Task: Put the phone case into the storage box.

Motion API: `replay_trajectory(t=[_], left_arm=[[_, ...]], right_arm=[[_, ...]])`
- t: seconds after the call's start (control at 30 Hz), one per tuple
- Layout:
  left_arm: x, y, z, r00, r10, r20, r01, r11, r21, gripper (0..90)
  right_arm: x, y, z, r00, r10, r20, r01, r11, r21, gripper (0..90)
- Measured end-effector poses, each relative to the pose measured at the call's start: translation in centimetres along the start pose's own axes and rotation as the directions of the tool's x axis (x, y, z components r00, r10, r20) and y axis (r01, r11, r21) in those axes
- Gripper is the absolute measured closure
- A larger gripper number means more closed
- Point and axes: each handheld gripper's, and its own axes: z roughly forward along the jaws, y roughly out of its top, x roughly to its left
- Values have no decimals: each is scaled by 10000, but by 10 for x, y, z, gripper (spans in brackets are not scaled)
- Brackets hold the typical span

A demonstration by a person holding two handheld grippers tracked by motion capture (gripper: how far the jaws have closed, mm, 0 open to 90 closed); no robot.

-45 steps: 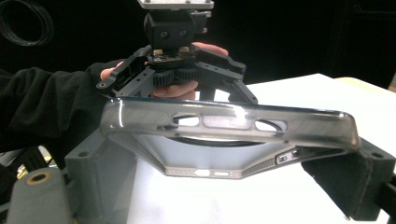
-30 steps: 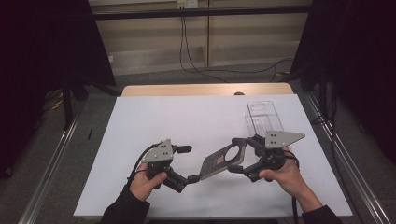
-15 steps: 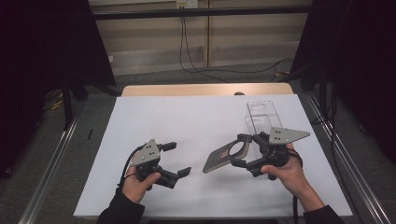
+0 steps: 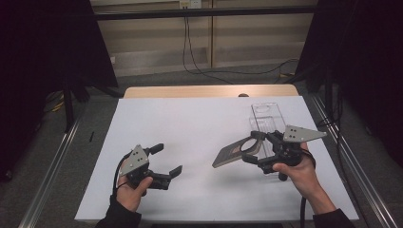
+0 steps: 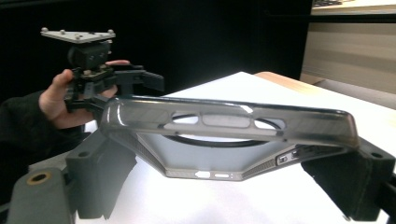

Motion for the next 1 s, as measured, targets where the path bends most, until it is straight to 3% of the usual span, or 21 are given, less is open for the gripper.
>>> replay_trajectory(t=[0.2, 0.27, 0.43, 0.53, 0.63, 0.73, 0.8, 0.9, 1.0], left_arm=[[5, -11, -16, 9962, -208, -849, 192, 9996, -200, 12], [7, -17, -18, 9926, -497, -1105, 471, 9986, -257, 12], [11, -27, -20, 9878, -465, -1486, 457, 9989, -86, 15], [14, -28, -25, 9791, -674, -1917, 655, 9977, -167, 17], [16, -29, -31, 9760, -723, -2052, 681, 9973, -275, 17], [16, -32, -35, 9684, -939, -2310, 875, 9954, -378, 17], [16, -33, -38, 9679, -1083, -2269, 1037, 9941, -322, 17], [16, -34, -44, 9683, -979, -2298, 911, 9950, -399, 17], [16, -35, -48, 9647, -982, -2443, 882, 9948, -512, 18]], right_arm=[[-3, 1, -2, 9997, 113, 232, -112, 9999, -42, 120], [-4, 1, -3, 9993, 150, 338, -149, 9999, -18, 120], [-5, 2, -3, 9986, 137, 508, -141, 9999, 65, 120], [-7, 3, -4, 9973, 185, 710, -191, 9998, 80, 120], [-11, 5, -8, 9936, 336, 1076, -335, 9994, -26, 120], [-14, 6, -10, 9907, 390, 1302, -383, 9992, -77, 120], [-15, 8, -10, 9882, 369, 1486, -369, 9993, -27, 120], [-16, 11, -11, 9858, 359, 1641, -359, 9994, -30, 120], [-18, 16, -12, 9810, 331, 1909, -342, 9994, 25, 120]])
